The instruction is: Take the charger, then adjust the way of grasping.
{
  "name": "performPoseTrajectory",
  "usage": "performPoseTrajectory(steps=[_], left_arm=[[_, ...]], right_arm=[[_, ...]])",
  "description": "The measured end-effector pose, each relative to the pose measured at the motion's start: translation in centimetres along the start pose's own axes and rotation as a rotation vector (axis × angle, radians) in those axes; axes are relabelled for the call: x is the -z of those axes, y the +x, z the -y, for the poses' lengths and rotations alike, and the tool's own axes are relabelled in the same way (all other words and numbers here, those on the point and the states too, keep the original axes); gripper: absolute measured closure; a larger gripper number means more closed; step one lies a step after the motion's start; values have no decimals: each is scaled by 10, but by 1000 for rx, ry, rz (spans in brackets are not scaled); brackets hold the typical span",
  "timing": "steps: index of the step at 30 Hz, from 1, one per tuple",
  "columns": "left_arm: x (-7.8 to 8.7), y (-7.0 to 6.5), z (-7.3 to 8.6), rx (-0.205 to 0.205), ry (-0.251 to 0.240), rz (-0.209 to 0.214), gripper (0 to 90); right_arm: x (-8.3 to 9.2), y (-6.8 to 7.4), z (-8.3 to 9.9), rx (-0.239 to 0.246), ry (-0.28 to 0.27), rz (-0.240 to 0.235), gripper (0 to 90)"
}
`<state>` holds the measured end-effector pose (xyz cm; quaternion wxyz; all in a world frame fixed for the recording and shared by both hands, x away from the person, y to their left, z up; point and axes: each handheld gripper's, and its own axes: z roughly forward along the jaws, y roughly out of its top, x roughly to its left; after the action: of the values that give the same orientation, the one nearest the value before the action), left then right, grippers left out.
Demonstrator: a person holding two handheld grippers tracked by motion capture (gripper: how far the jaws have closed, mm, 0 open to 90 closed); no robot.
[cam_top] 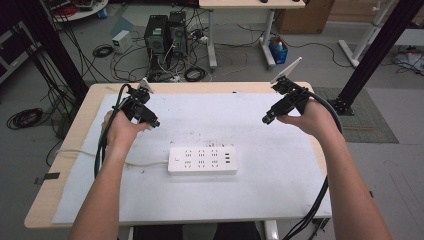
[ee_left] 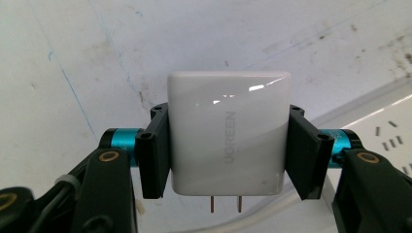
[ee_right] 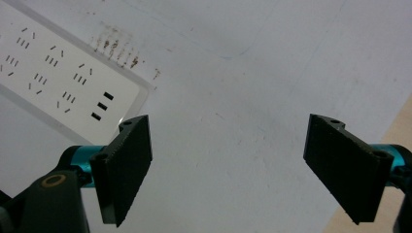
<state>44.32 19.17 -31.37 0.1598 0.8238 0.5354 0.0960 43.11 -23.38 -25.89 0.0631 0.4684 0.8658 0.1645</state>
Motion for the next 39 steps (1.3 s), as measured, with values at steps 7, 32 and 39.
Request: performPoseTrajectory(steps=[7,32,39], left_arm=[[12,-7,-3,-52,3,16,425],[51,-25,-1,-284,-138,144,425],[59,-46,-1,-533,-305,274,426]], right_arm=[[0,-4,0,-26,11,5,171],[2,-1,3,-30,31,-12,172],[9,-7,9,-138,28,-66,173]])
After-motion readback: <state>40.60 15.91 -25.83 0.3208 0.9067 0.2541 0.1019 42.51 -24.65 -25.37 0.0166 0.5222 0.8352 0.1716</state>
